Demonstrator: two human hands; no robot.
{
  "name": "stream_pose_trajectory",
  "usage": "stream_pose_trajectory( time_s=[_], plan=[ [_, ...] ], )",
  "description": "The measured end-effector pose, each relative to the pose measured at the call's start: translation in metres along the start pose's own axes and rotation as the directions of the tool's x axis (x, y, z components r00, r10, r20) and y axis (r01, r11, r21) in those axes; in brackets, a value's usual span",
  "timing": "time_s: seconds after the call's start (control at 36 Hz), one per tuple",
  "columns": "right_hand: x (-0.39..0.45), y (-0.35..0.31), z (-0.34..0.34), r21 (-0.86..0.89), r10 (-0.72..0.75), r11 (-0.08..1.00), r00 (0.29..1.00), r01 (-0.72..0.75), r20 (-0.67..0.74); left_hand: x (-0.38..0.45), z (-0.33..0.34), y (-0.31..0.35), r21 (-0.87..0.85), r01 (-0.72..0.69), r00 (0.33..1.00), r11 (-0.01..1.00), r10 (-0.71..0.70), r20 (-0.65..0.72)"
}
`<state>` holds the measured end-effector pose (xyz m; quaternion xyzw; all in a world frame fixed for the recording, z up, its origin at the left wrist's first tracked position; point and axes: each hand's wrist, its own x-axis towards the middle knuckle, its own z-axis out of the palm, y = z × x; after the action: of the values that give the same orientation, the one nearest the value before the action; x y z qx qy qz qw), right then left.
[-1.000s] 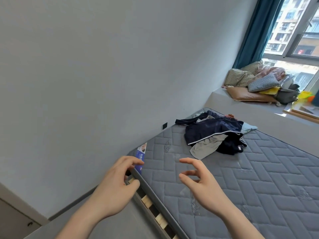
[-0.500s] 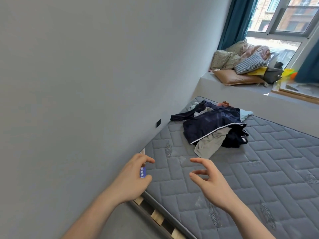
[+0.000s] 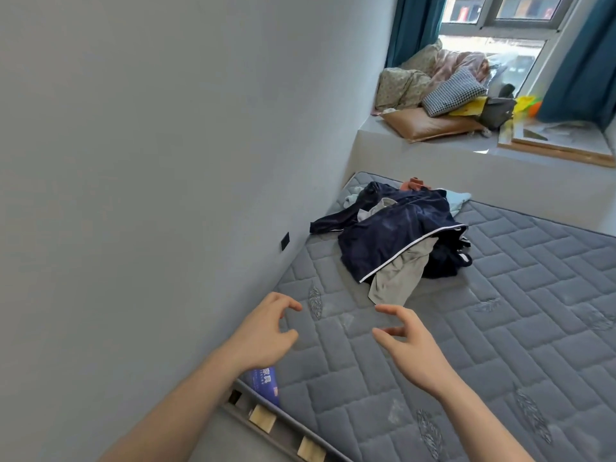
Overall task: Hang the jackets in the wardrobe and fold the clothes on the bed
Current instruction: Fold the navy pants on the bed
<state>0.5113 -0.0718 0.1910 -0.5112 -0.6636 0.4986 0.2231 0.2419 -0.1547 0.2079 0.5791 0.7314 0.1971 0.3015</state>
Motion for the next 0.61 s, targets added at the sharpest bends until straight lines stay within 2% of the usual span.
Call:
stream_pose_trajectory(
  time_s=[0.19, 0.42, 0.61],
  plan=[
    [0.05, 0.004, 0.016, 0.005, 0.074, 0.997, 0.997, -0.074, 0.017, 0.055, -0.02, -0.024, 0.045, 0.014, 1.0, 0.999, -0.014, 0.01],
    [0.1, 0.005, 0.024, 0.019, 0.162, 0.987, 0.984, -0.161, -0.073, 0.125, -0.039, -0.05, 0.062, -0.02, 0.995, 0.998, 0.014, 0.097],
    [0.145, -0.002, 0.05, 0.042, 0.265, 0.964, 0.95, -0.262, -0.162, 0.205, -0.048, -0.088, 0.045, -0.135, 0.97, 0.99, 0.123, 0.208]
  ],
)
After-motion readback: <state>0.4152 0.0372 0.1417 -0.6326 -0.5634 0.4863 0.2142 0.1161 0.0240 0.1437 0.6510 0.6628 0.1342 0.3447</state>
